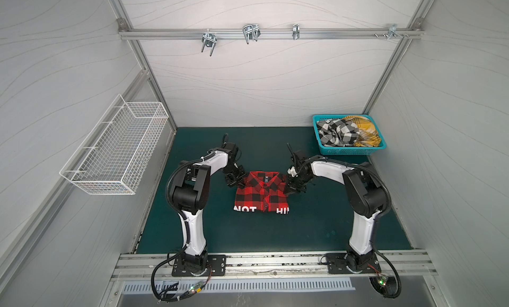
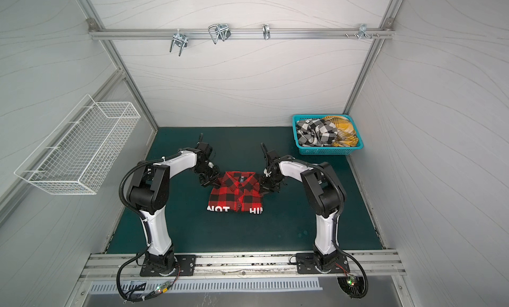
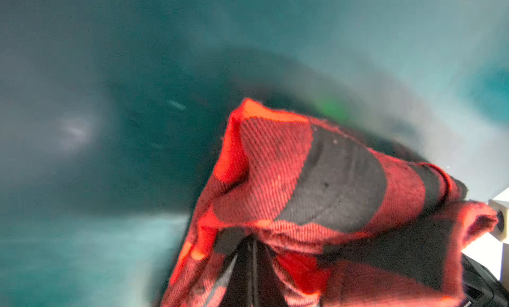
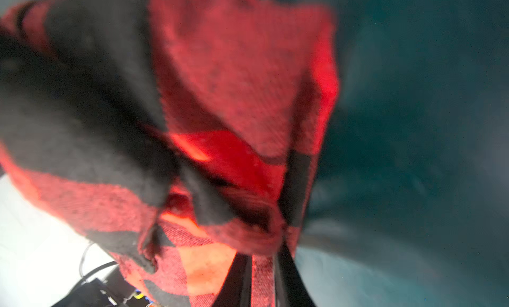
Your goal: Fold and stack the long sleeve shirts
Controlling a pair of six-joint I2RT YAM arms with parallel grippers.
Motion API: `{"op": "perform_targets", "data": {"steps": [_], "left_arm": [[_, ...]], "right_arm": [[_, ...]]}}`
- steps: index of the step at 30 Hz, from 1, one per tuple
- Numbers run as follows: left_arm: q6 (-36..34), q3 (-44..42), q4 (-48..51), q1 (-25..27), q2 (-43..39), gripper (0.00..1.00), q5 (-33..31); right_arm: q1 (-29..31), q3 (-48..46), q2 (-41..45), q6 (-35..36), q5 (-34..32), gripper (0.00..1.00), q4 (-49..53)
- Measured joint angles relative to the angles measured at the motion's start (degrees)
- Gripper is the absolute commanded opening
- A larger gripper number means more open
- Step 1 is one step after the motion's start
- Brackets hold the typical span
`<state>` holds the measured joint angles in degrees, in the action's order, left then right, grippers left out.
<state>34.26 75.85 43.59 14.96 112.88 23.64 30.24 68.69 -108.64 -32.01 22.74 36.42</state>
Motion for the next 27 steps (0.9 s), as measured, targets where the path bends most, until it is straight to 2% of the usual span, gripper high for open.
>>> {"op": "perform_targets", "data": {"steps": [1,3,6,9,12,16,22,27], "left_arm": [[0.07,-0.28,-0.04,0.57,-0.50,0.02,0.24],[0.42,-1.55,0.15,1.33,-2.80,0.12,0.79],[1.36,-2.05,2.36,1.31,-8.11,0.16,0.98],[1.70,-0.74,4.22,-0.24,-13.44,0.15,0.50],[1.46,1.73,4.96,-1.29,-14.93,0.08,0.07],[1.38,1.75,4.59,-1.22,-12.90,0.05,0.90],[1.53,0.81,2.01,-1.14,-5.70,0.03,3.08],[1.49,0.81,0.17,-1.14,-1.44,0.01,4.20]], "right_arm": [[-0.26,-0.46,0.94,0.42,-0.59,0.18,0.72],[-0.87,-1.05,3.54,1.44,-2.05,0.20,2.97],[-2.47,-1.07,7.82,2.89,-4.09,0.23,5.79],[-3.78,0.42,11.58,3.96,-5.81,0.25,8.48],[-4.07,3.02,11.98,4.50,-6.23,0.25,9.55],[-4.07,5.75,8.83,4.52,-5.66,0.23,9.25],[-4.09,8.94,-0.48,4.02,-4.76,0.17,7.58],[-4.26,9.57,-6.05,3.96,-5.09,0.16,6.71]]}}
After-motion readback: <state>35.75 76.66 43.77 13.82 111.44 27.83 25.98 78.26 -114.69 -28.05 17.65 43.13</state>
